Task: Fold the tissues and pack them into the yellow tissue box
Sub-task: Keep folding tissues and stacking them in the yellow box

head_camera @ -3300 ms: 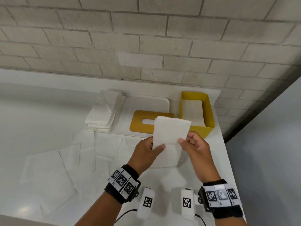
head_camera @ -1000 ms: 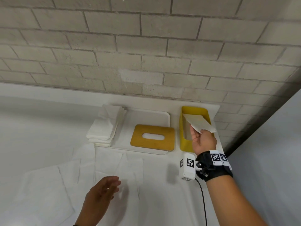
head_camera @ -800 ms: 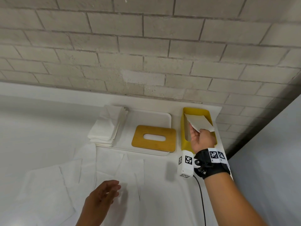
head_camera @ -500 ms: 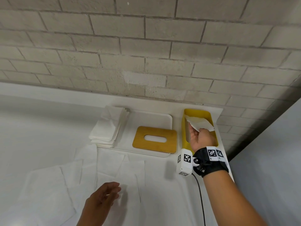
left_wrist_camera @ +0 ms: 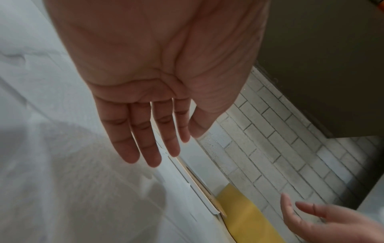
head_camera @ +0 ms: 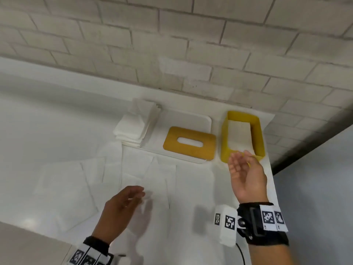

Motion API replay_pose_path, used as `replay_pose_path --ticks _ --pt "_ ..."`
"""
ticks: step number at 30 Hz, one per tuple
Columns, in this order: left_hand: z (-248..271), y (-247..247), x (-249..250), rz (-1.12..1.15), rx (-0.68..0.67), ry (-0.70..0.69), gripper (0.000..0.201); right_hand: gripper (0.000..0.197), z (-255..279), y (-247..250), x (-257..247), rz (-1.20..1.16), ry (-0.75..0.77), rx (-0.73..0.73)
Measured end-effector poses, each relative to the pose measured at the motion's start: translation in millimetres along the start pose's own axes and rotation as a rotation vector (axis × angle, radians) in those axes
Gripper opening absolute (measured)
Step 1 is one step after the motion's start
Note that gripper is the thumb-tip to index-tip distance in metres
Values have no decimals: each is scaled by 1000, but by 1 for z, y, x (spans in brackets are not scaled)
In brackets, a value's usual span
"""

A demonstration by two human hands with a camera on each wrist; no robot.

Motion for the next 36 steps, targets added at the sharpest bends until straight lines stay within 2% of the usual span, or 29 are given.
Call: replay_pose_path --ticks 3,7,10,13,15,18,20,23,25,28,29,31,33,35,36 --pt "7 2 -3 17 1 -26 24 14 21 18 44 324 -84 -58" --pt "17 13 -6 45 11 -32 22 19 28 20 116 938 -198 -204" --pt "25 27 -12 61 31 -13 23 33 27 9 155 1394 -73 -277" --pt "34 47 -20 74 53 21 23 50 31 -7 179 1648 97 -264" --pt "38 58 -25 77 59 40 23 57 33 -10 188 1729 135 -228" --pt "41 77 -31 93 68 50 24 48 34 -10 198 1818 124 -190" --pt "40 86 -32 93 72 45 24 30 35 -11 198 1837 134 -186" --pt "35 97 -33 98 67 14 25 8 39 -16 192 1665 210 -209" --pt "29 103 -28 103 79 -34 27 11 45 -22 182 1454 202 -262" --pt "20 105 -9 134 78 -159 31 6 75 -44 166 1143 66 -461" --pt "19 104 2 133 61 -221 39 10 86 -53 159 1086 29 -531" --pt "16 100 23 107 -11 -327 67 12 105 -70 148 1026 -27 -633" --pt "11 94 37 58 -126 -358 85 14 119 -86 143 1012 -91 -725" --pt "6 89 44 102 -228 -329 79 12 127 -96 142 1034 -152 -828" --pt "3 88 47 174 -256 -300 64 11 130 -102 142 1050 -166 -870"
Point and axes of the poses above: each hand's wrist, its own z-axis away from the middle knuckle, its own y-axis out of the back of the hand, x = y × z, the point moved 4 cm from there along -z, towards the middle knuckle, and after that the axes turned 4 degrees about -y, right-handed, at the moved point
